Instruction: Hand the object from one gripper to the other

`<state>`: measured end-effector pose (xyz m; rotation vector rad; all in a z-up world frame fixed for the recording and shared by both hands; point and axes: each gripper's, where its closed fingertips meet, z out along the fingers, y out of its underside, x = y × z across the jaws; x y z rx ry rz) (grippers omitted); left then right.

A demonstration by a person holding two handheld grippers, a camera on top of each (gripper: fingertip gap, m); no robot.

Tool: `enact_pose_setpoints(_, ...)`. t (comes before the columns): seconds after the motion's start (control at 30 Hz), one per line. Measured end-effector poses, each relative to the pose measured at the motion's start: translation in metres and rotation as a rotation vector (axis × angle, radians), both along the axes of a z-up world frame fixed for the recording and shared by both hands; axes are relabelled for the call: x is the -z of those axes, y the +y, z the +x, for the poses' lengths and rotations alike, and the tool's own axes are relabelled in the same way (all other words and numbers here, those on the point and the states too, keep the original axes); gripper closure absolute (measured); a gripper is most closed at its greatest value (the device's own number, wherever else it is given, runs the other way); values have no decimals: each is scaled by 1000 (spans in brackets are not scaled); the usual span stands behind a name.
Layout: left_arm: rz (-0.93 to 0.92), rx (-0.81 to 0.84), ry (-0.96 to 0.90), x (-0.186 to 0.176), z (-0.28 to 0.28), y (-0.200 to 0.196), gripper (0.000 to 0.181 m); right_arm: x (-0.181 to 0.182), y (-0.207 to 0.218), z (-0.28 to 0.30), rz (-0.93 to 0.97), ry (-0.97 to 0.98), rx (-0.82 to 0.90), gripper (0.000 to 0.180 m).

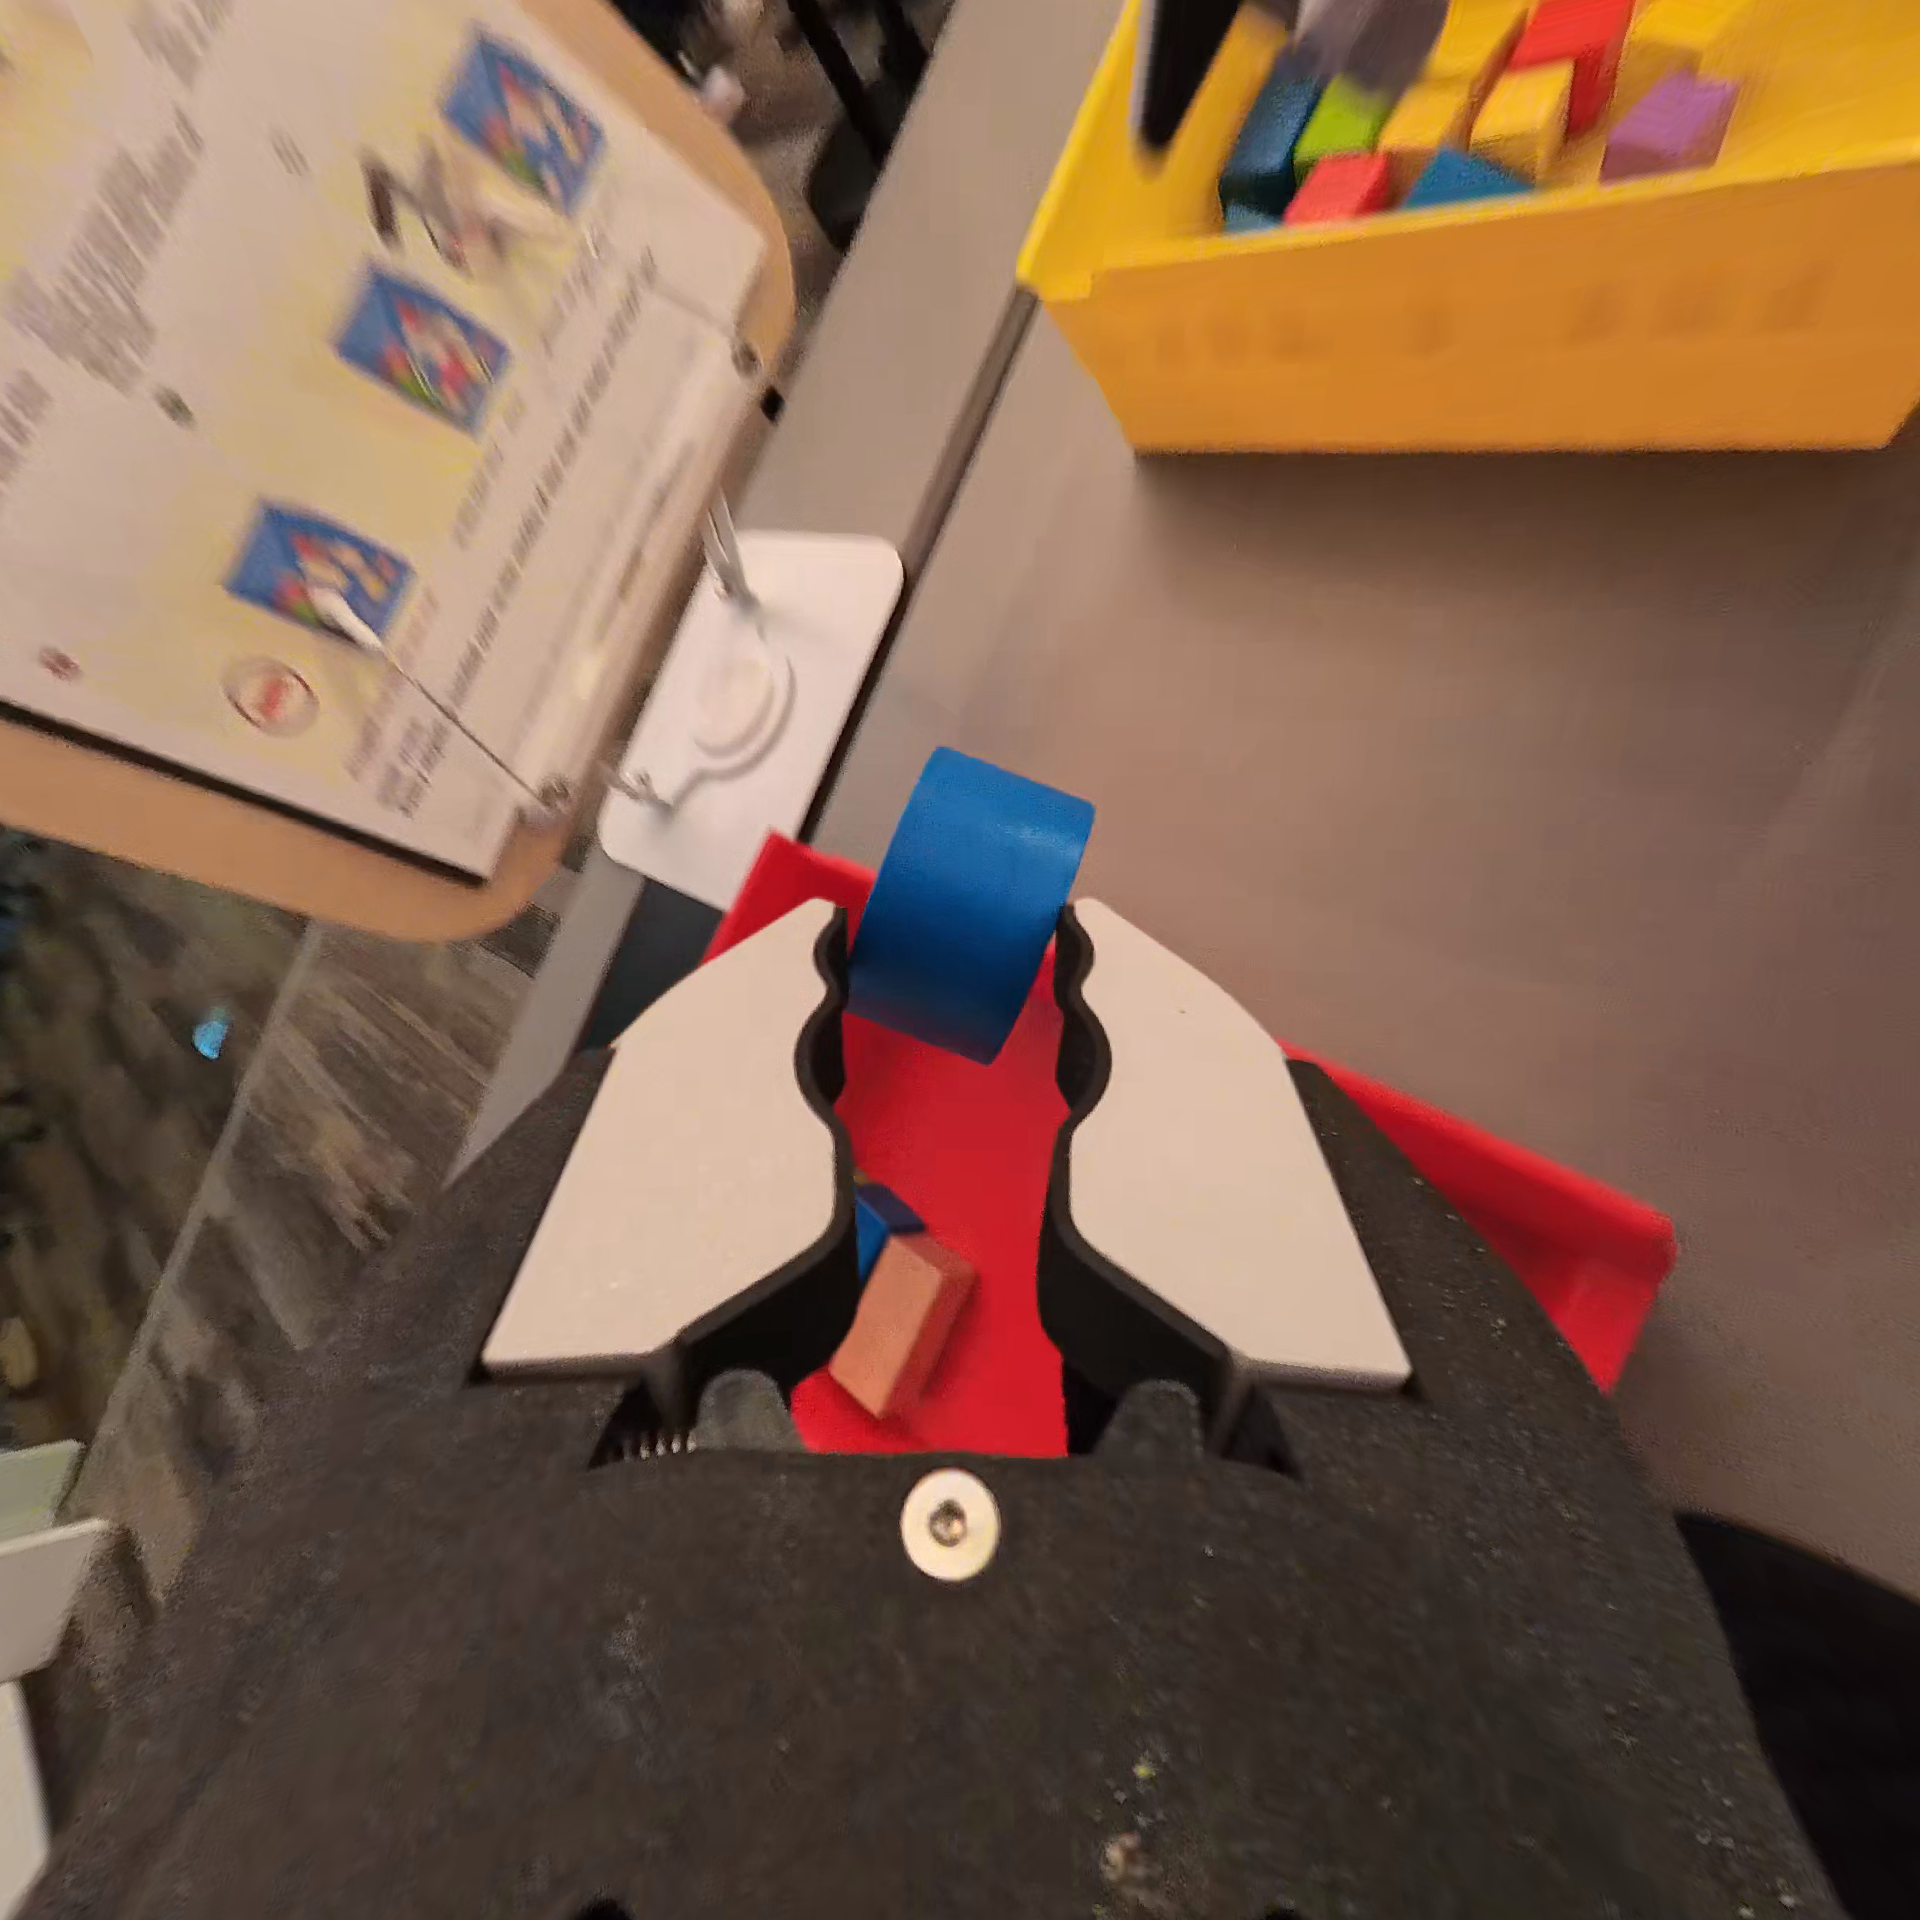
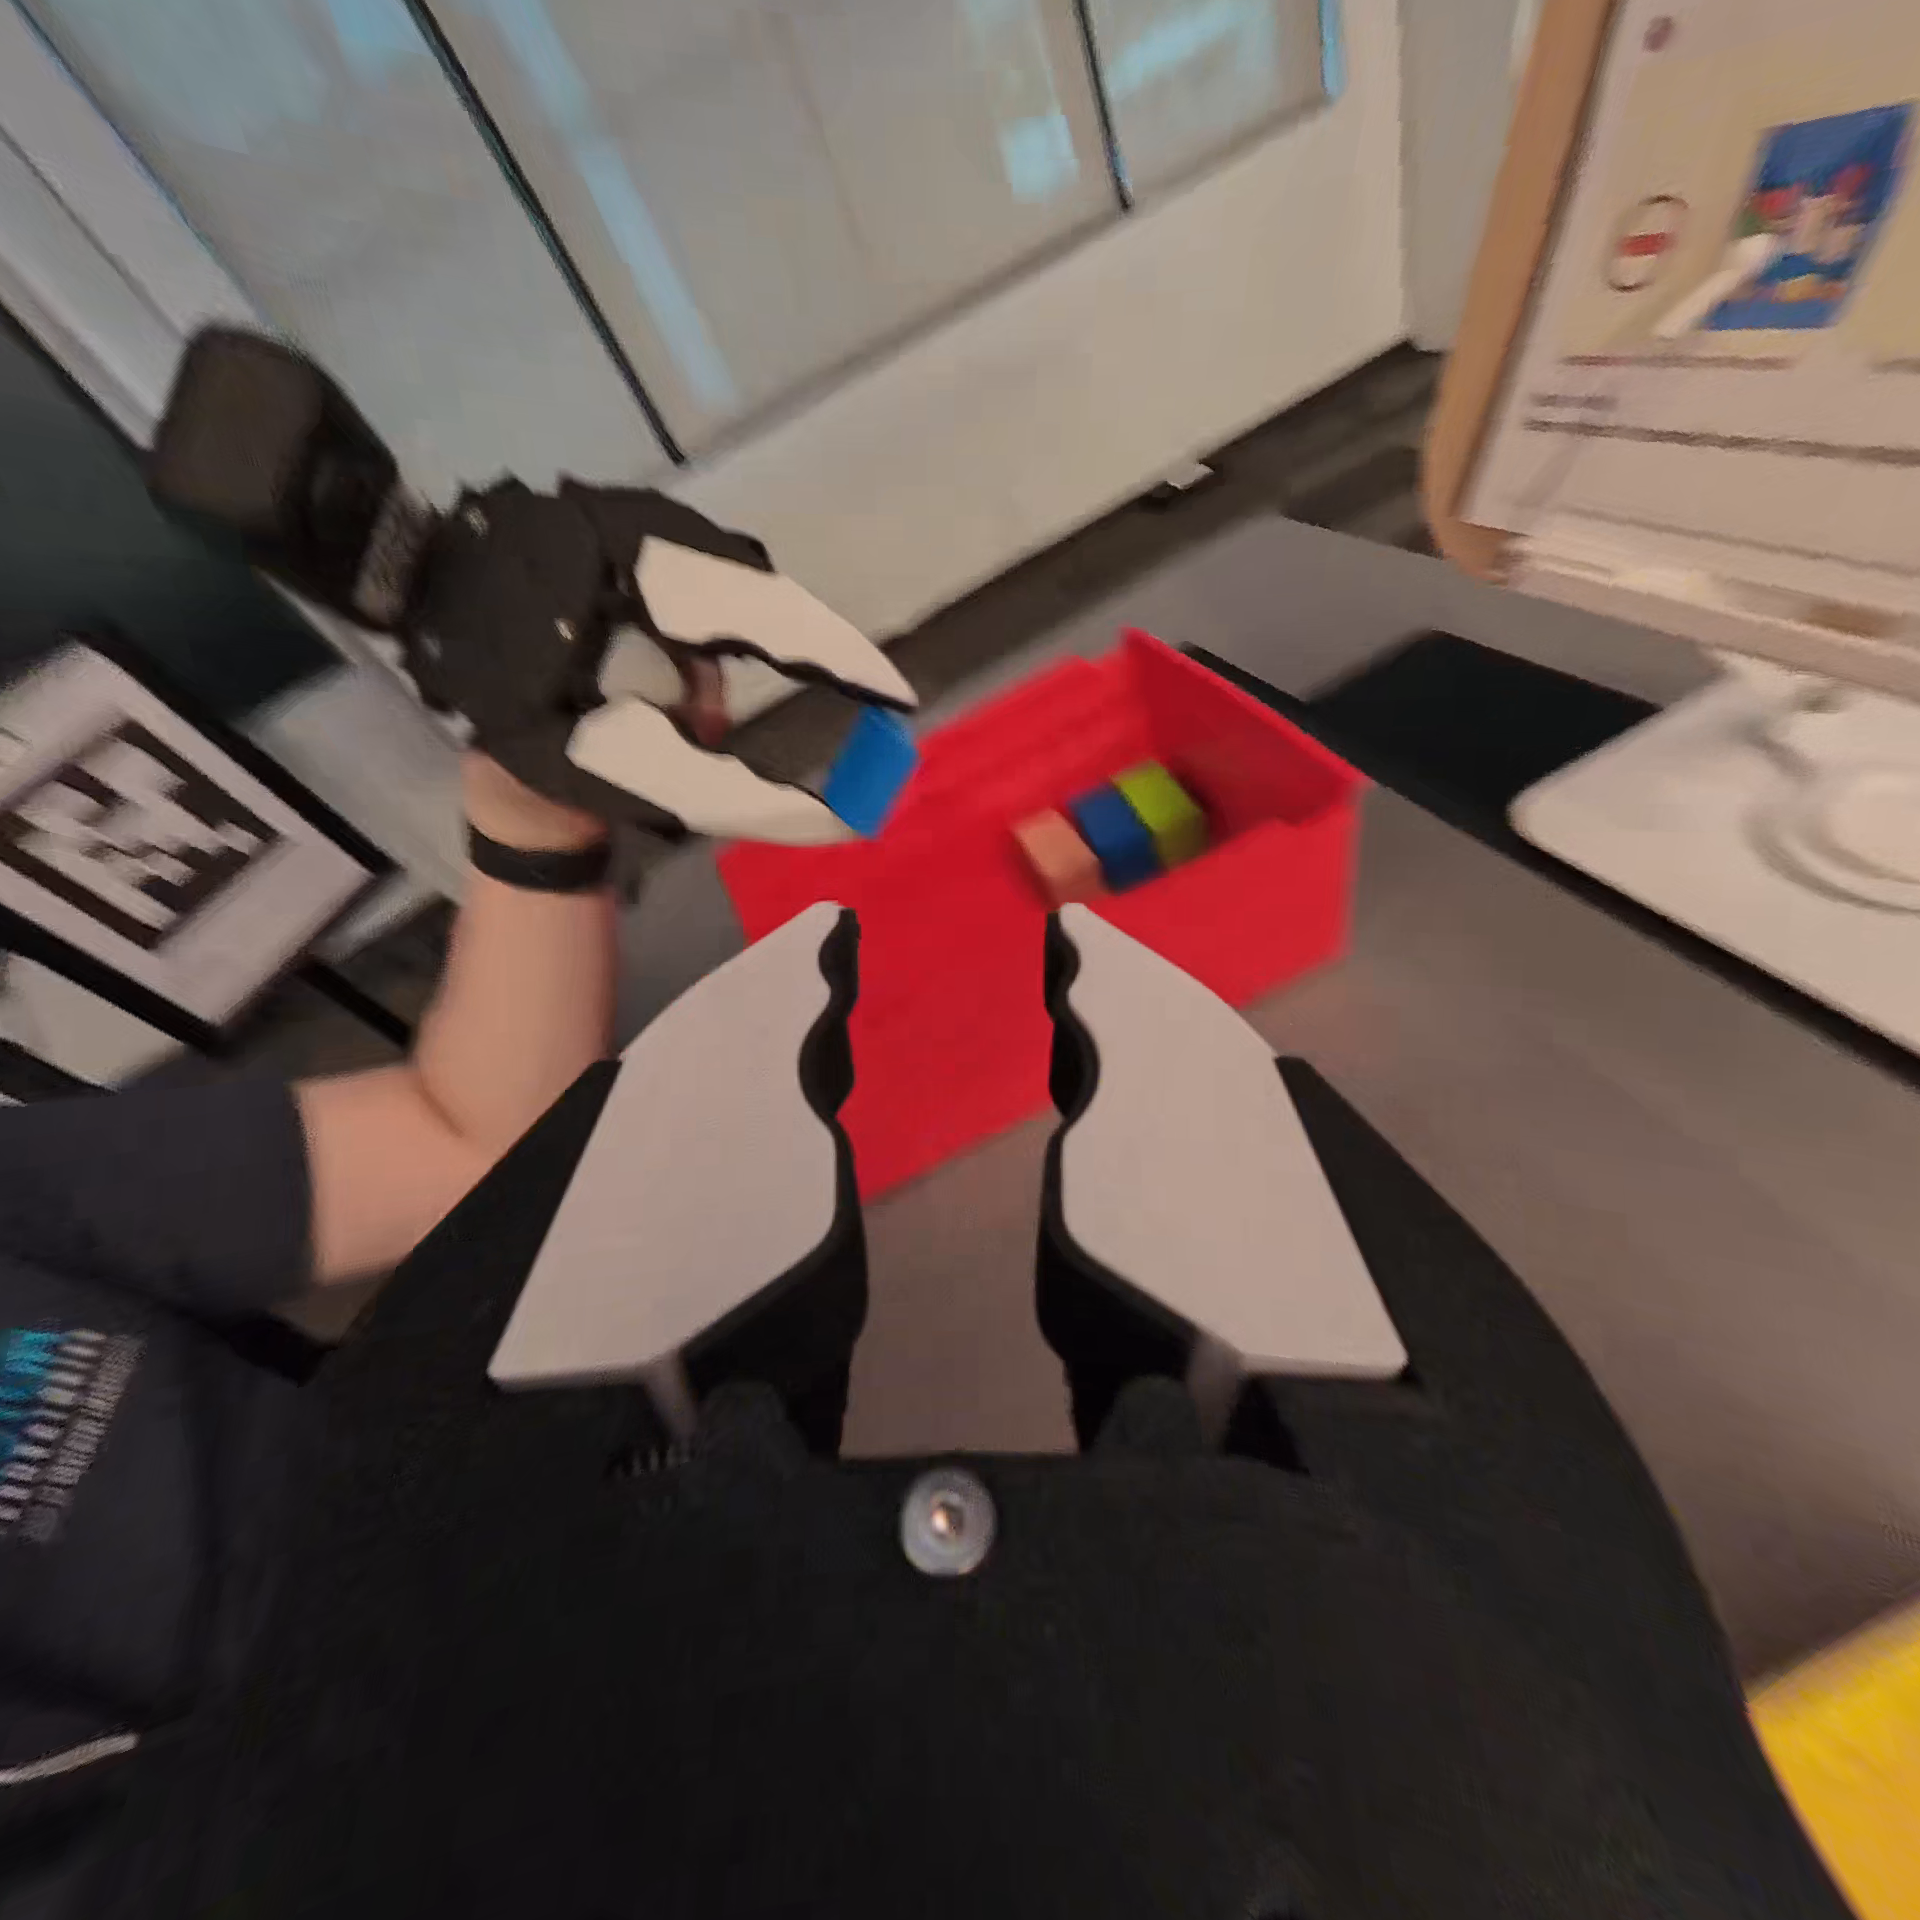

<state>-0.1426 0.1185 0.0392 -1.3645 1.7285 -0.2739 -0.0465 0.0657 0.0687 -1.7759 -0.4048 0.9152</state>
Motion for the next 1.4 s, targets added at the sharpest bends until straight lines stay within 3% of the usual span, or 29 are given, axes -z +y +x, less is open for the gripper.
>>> enact_pose_setpoints(0.2, 104, 56, -24, -7, 34, -32, 143, 12, 17, -19, -52, 167, 33, 143)
enact_pose_setpoints(0.43, 139, 54, 7, 2, 46, -37, 143, 16, 8, -45, -188, 373, -179, 149)
enact_pose_setpoints(0.83, 116, 92, -34, -1, 54, -48, 144, 26, 3, -53, -235, 315, -247, 159)
enact_pose_setpoints(0.97, 68, 104, -73, -13, 45, -54, 143, 20, -19, -9, -251, 128, -261, 159)
enact_pose_setpoints(1.07, 64, 108, -79, -19, 39, -56, 144, 43, -50, 58, -329, -120, -183, 159)
enact_pose_setpoints(1.23, 75, 122, -54, -17, 39, -62, 145, 120, -89, 148, -655, -219, -46, 159)
enact_pose_setpoints(1.4, 94, 132, -11, -9, 39, -66, 145, 176, -115, 153, -900, -282, -188, 158)
